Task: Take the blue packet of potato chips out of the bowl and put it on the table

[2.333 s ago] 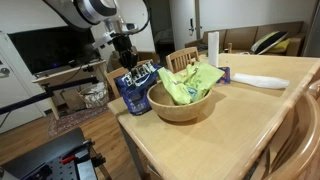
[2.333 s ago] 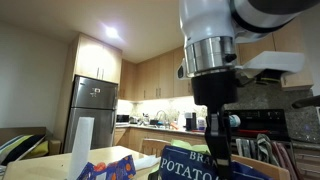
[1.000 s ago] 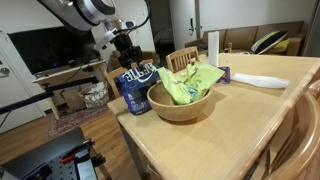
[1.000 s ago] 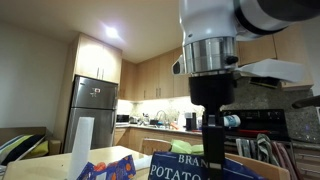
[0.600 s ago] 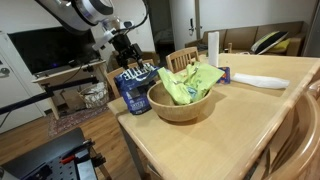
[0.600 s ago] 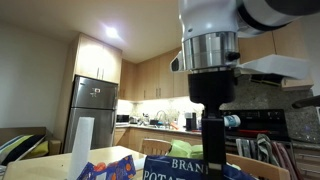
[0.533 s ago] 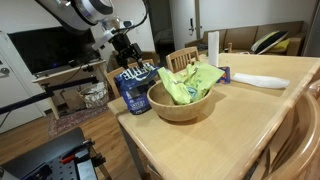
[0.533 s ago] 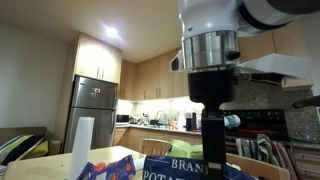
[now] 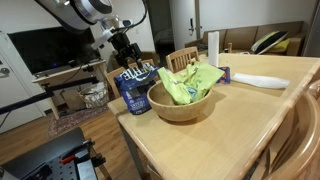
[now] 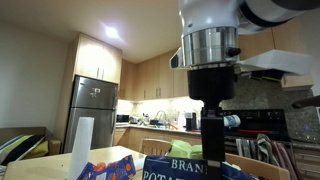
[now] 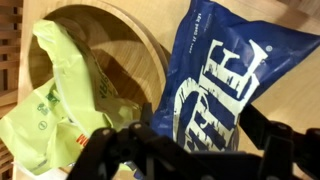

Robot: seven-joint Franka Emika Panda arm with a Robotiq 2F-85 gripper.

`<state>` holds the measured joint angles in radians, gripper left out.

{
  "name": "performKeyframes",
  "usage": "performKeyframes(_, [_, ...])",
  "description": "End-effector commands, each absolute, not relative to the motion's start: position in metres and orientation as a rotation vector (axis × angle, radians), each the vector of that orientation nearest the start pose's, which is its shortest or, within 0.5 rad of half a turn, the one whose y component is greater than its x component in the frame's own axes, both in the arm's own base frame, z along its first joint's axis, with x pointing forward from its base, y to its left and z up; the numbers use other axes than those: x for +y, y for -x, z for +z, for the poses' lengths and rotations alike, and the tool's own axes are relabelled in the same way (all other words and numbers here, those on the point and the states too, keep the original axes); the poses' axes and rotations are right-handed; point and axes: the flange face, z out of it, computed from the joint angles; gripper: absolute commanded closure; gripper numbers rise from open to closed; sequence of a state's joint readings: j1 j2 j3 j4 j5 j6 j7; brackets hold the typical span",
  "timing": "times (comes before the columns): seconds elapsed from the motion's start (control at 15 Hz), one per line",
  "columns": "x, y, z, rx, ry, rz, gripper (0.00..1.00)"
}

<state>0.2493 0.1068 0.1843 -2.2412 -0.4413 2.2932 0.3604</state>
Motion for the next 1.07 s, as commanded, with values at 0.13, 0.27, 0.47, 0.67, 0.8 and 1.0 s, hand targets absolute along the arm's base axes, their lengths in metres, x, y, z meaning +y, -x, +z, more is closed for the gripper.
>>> performKeyframes(0.13, [0.215,-0.483,0.325,-0.662,3.386,-0.117,0.58])
performKeyframes(0.27, [0.215,-0.483,0.323,-0.669,3.381,-0.102,0.73])
performKeyframes(0.47, [0.216,-0.481,0.320,-0.697,3.357,-0.051,0.95])
performKeyframes(0.67, [0.221,-0.476,0.316,-0.762,3.302,0.035,1.00])
performKeyframes(0.8, [0.227,-0.470,0.319,-0.811,3.236,0.087,1.00])
performKeyframes(1.0, [0.234,-0.459,0.338,-0.872,3.125,0.116,1.00])
